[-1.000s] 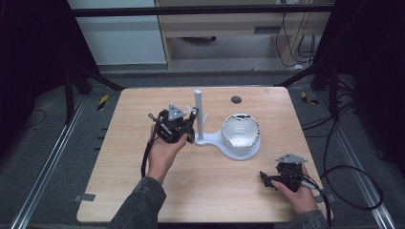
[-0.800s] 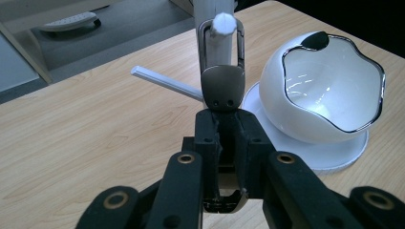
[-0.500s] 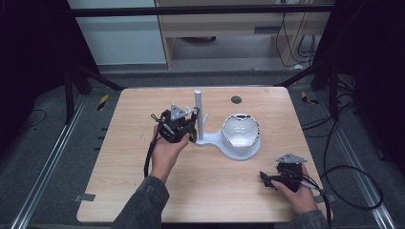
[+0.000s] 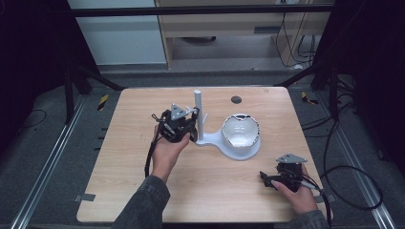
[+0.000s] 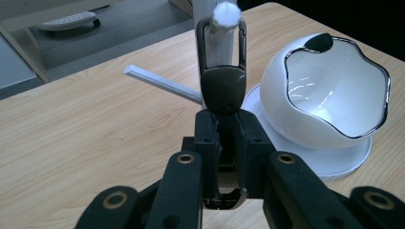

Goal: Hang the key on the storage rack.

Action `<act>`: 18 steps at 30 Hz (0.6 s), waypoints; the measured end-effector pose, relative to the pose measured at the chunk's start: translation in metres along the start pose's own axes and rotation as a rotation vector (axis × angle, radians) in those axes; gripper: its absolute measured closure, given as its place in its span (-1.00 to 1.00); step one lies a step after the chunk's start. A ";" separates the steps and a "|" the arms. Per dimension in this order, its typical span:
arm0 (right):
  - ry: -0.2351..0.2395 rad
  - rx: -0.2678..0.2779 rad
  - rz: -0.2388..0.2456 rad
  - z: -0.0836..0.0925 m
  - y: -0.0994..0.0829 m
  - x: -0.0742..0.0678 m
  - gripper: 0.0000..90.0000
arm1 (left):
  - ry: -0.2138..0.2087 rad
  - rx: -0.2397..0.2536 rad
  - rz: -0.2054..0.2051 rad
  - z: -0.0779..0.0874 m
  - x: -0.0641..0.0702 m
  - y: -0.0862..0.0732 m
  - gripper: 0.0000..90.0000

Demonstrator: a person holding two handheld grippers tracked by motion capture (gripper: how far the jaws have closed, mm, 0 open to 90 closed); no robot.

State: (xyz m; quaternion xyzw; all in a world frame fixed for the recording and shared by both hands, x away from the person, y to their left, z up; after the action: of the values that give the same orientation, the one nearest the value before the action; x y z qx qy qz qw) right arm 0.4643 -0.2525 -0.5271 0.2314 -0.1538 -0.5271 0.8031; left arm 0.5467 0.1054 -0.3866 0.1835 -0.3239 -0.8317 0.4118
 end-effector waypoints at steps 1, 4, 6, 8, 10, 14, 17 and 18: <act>-0.001 0.000 0.000 0.000 0.000 0.000 -0.99 | -0.001 -0.001 0.000 0.000 0.000 0.000 0.79; 0.000 0.000 0.000 0.000 0.000 0.000 -0.99 | -0.002 0.001 0.004 -0.002 0.000 0.000 0.78; 0.000 0.000 -0.001 0.000 0.000 0.000 -0.99 | -0.003 0.002 0.006 -0.002 0.000 0.000 0.78; 0.000 0.000 0.000 0.000 0.000 0.000 -0.99 | -0.003 0.001 0.004 -0.002 0.000 0.000 0.78; 0.000 0.000 0.000 0.000 0.000 0.000 -0.99 | -0.004 0.000 0.004 -0.001 0.000 0.000 0.78; 0.000 0.000 0.000 0.000 0.000 0.000 -0.99 | -0.007 -0.002 0.004 0.000 -0.002 -0.001 0.76; 0.000 0.000 -0.001 0.000 0.000 0.000 -0.99 | 0.002 0.005 0.003 0.002 -0.003 -0.003 0.69; 0.000 0.000 0.000 0.000 0.000 0.000 -0.99 | 0.007 0.005 0.001 0.003 -0.003 -0.004 0.66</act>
State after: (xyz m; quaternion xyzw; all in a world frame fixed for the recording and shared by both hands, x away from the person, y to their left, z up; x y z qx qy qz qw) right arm 0.4643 -0.2525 -0.5270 0.2312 -0.1538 -0.5272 0.8031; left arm 0.5446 0.1109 -0.3871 0.1873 -0.3248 -0.8301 0.4128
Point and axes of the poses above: each handheld gripper's, and its own axes: z roughly backward along the jaws, y roughly out of its top, x roughly to its right, the point moved 2 cm from there along -z, roughly forward along the jaws, and after that the axes turned 14 degrees about -x, right-handed, at the moved point
